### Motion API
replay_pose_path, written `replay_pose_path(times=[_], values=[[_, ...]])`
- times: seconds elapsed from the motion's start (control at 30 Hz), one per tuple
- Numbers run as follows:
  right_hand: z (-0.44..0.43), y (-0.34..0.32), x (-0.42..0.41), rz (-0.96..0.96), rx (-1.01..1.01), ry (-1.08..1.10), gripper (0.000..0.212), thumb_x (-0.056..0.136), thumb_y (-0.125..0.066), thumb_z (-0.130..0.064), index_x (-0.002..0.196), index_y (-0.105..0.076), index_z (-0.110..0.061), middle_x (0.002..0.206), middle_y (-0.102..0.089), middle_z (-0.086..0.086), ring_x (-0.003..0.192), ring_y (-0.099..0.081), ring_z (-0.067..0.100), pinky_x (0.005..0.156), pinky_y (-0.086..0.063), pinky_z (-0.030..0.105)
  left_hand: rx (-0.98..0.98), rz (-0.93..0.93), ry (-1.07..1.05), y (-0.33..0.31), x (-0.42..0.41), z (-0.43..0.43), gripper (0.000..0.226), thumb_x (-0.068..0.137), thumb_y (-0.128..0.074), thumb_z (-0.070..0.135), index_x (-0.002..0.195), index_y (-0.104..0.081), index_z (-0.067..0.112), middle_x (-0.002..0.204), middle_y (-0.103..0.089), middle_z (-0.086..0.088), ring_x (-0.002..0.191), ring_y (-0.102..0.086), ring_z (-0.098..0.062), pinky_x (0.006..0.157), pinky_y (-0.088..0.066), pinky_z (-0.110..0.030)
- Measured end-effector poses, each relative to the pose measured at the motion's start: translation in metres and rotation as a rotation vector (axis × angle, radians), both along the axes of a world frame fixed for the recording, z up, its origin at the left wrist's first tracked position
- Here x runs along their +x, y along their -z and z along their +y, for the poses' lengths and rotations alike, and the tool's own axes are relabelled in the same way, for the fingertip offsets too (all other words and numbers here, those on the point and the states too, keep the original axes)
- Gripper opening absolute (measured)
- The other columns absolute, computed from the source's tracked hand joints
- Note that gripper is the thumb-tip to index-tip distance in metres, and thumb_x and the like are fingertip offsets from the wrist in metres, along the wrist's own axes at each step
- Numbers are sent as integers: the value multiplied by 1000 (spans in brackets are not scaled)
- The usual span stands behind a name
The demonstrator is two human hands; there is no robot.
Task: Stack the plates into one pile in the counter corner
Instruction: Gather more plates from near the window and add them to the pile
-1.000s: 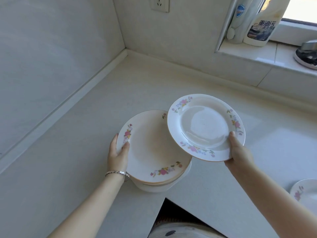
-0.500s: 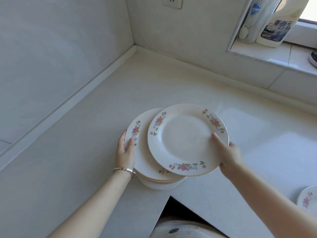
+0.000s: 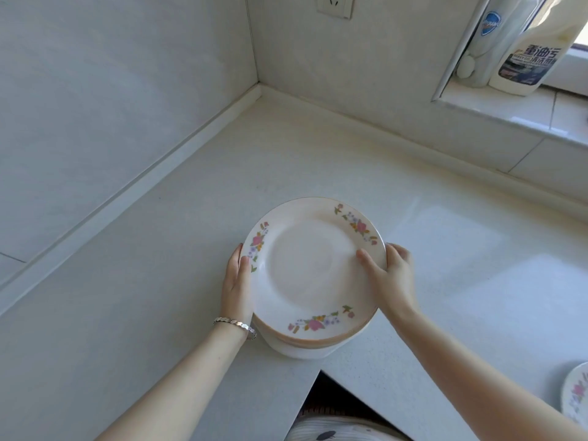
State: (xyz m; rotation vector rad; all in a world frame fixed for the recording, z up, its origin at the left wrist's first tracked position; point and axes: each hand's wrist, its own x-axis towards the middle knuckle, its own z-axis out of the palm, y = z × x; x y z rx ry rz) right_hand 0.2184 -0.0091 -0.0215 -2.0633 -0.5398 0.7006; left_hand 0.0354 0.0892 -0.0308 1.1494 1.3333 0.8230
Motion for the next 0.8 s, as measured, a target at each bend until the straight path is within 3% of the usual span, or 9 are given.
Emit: replay_pose_path(times=[0.17,0.23,0.3,0.4,0.47,0.53,0.6,0.67,0.8], values=[[3,5,-8,34,49,-6,55,89,-56,-23,141,-38,-24,146,-33,1,136,-31,19,114,-27,40,-50,-20,36,0,-6,6,28,96,-43,17,122,-53,18,117,-60,0,95,-59,-13,71,-50,-11],[1,6,-8,96,74,-10,59,88,-55,-17,143,-34,-28,143,-39,-1,130,-40,16,111,-33,37,-88,-36,68,0,-9,15,29,86,-52,30,114,-57,21,118,-64,-4,98,-63,-18,88,-52,-31],[1,5,-4,240,127,25,61,88,-55,-15,142,-33,-31,143,-43,-4,127,-45,15,108,-37,37,-152,-100,99,2,-12,24,52,79,-53,44,125,-54,20,129,-60,-6,116,-59,-24,104,-42,-46],[1,1,3,585,251,79,39,95,-42,-32,134,-46,-29,130,-58,-8,111,-58,7,97,-45,31,-303,-246,154,3,-8,34,55,88,-46,52,139,-41,31,141,-50,1,125,-52,-19,108,-39,-42],[-2,6,3,692,308,77,43,97,-28,-44,123,-57,-26,110,-70,-9,96,-65,2,90,-48,29,-278,-247,176,-1,-2,35,43,95,-37,48,135,-45,35,131,-57,7,118,-55,-16,105,-41,-39],[-5,17,0,696,344,80,56,96,-20,-49,133,-50,-21,127,-62,2,116,-58,14,102,-43,36,-234,-239,177,-4,1,33,32,98,-32,41,120,-55,41,120,-64,10,114,-59,-12,103,-43,-36],[-5,23,-4,718,363,112,61,95,-18,-53,138,-44,-19,137,-54,6,126,-50,20,108,-37,40,-209,-251,180,-2,1,30,35,99,-31,39,130,-49,39,136,-56,3,127,-51,-18,111,-36,-44],[-5,26,-5,723,390,136,59,96,-19,-51,138,-45,-19,134,-56,6,124,-52,20,107,-38,40,-182,-277,150,2,0,30,40,101,-28,32,137,-43,27,145,-46,-6,134,-44,-24,115,-29,-49],[-3,27,-6,664,401,123,50,98,-23,-43,140,-42,-22,136,-54,5,123,-51,20,104,-40,36,-165,-304,117,2,3,27,33,101,-25,28,128,-45,28,144,-46,-8,133,-44,-27,114,-29,-49]])
